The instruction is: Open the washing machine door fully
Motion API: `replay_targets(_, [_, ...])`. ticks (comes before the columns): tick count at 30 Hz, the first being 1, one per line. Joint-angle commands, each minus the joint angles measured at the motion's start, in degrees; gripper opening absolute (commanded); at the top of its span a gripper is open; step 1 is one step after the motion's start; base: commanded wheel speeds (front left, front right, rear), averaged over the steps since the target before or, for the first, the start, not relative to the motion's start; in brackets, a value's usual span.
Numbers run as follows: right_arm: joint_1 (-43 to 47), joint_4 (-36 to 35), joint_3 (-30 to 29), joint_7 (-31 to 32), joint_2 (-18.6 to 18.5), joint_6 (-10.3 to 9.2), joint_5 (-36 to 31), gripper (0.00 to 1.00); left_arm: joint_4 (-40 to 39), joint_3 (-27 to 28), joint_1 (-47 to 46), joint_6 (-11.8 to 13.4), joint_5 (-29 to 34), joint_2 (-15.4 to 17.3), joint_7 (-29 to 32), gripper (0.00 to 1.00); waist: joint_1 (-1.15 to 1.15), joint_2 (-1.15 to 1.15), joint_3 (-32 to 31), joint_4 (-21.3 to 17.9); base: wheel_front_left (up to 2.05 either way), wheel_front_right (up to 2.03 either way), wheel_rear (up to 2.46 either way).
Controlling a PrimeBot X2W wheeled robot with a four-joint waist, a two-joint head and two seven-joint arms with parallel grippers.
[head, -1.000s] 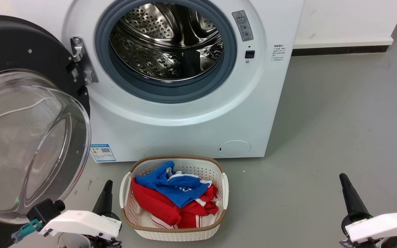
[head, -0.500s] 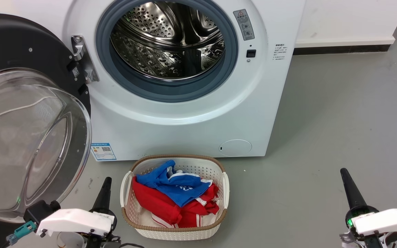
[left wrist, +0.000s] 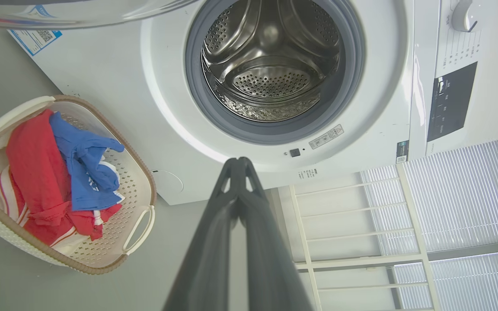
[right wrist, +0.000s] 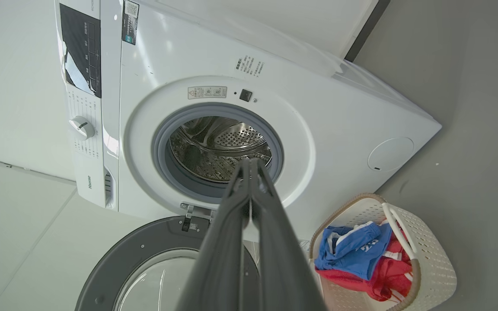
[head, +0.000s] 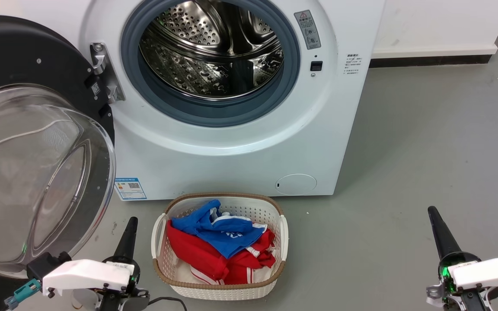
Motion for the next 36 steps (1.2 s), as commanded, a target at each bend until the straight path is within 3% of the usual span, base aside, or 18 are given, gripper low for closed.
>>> replay_targets(1, [-1.3, -0.1, -0.2, 0.3, 0.1, 0.02, 1.0, 0.0, -0.2, 0.5, -1.2, -0.5, -0.7, 0.0, 0.2, 0.0, 0.0, 0.0, 0.0, 0.0, 0.0, 0.0, 0.0])
replay_targets(36, [-4.0, 2.8, -1.1, 2.1, 0.5, 0.02, 17.4, 0.0, 1.5, 6.1, -2.4, -4.8, -13.9, -3.3, 4.2, 0.0, 0.0, 0.0, 0.6, 0.5, 0.0, 0.0, 0.0])
